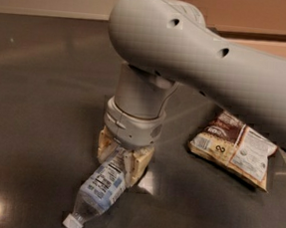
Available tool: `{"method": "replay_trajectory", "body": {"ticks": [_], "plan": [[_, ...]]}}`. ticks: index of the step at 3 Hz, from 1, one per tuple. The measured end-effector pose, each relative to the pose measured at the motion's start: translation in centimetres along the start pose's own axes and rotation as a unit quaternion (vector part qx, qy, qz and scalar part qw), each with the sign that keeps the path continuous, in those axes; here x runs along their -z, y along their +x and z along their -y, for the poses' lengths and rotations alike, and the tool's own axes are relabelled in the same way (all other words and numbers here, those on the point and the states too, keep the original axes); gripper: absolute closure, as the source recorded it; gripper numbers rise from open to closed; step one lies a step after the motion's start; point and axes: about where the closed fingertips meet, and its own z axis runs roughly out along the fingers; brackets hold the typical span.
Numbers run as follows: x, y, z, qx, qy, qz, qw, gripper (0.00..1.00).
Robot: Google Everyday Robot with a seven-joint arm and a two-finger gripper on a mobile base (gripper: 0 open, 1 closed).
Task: Pick blue plastic bottle
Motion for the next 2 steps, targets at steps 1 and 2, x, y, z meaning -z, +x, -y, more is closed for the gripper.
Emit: {"method": "replay_trajectory", "body": {"ticks": [1, 2], "plan": [[0.1, 0.0, 0.0, 0.000, 0.000, 0.005, 1.0000, 0.87], [2.5, 0.6, 1.0, -0.010, 0.014, 0.020, 0.9996, 1.00]]}}
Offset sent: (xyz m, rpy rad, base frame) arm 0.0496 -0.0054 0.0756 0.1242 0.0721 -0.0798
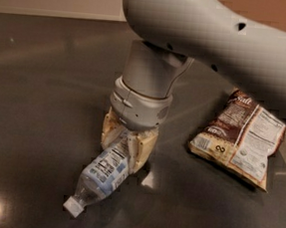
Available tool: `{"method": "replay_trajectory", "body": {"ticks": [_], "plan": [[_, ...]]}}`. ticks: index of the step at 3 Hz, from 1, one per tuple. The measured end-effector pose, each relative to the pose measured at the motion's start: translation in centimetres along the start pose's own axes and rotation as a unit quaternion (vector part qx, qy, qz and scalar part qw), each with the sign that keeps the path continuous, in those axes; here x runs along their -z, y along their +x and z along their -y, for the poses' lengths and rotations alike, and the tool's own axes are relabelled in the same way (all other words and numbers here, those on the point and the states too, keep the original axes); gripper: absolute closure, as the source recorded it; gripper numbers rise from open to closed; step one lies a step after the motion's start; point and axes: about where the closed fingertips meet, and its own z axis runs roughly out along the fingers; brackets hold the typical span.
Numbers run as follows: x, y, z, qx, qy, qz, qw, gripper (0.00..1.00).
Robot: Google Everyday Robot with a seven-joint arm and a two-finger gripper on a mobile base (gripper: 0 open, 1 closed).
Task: Pick blue plastic bottle
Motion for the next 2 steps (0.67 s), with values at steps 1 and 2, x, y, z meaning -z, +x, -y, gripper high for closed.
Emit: {"method": "replay_trajectory", "body": {"ticks": [1, 2], "plan": [[3.9, 0.5, 1.8, -0.017, 0.021, 0.022, 0.9994, 1.00], [7.3, 0.5, 3.5, -0.030, 0.041, 0.038, 0.9980, 1.00]]}}
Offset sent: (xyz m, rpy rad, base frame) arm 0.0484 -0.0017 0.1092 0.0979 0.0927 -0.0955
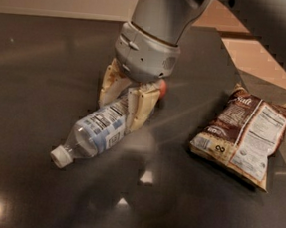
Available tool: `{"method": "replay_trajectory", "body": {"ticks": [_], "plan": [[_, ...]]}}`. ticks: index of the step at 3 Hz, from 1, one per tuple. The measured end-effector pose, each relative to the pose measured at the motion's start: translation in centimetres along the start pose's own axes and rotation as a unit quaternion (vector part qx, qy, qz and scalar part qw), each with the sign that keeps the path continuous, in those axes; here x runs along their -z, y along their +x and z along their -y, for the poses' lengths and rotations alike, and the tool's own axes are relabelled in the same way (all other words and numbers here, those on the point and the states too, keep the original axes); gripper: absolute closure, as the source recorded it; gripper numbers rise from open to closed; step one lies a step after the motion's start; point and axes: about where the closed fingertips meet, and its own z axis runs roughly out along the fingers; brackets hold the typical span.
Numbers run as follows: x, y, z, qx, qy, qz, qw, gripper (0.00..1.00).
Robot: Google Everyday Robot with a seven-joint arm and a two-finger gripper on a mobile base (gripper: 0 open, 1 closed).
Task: Pick blue plastic bottle
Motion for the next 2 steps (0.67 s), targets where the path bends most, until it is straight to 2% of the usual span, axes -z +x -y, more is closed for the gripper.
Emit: {"method": "replay_trajectory", "body": {"ticks": [1, 2], "plan": [[2.35, -0.48, 2.38, -0.005, 0.039, 0.010, 0.9992, 1.00], [2.35, -0.57, 3.14, -0.004, 0.053, 0.010, 0.9986, 1.00]]}}
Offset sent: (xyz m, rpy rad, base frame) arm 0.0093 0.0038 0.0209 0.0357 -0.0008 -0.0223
